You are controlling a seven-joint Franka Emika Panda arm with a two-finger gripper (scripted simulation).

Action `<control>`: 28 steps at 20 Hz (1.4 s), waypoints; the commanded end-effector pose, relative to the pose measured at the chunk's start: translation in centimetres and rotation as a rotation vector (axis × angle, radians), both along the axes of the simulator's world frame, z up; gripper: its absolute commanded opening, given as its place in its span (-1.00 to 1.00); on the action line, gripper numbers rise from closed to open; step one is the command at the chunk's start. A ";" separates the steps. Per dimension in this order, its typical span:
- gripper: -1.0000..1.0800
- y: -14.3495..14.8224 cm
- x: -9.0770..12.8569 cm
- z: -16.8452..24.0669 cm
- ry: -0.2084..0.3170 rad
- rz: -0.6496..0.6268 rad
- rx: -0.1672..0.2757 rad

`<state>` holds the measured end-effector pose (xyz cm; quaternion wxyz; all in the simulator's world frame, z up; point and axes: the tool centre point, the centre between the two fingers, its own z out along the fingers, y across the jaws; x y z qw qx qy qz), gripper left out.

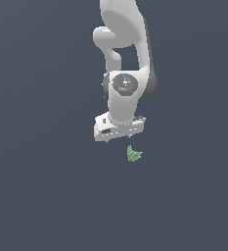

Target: Pick up the object and move it to a goal position.

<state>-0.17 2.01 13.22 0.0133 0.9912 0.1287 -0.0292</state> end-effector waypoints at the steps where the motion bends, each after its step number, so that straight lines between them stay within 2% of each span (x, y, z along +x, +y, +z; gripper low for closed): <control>1: 0.92 0.8 0.4 -0.5 -0.003 0.076 0.005; 16: 0.92 5.8 2.4 -3.2 -0.029 0.542 0.039; 22: 0.92 6.9 2.7 -3.8 -0.037 0.643 0.048; 28: 0.92 7.4 2.9 -4.0 -0.041 0.683 0.051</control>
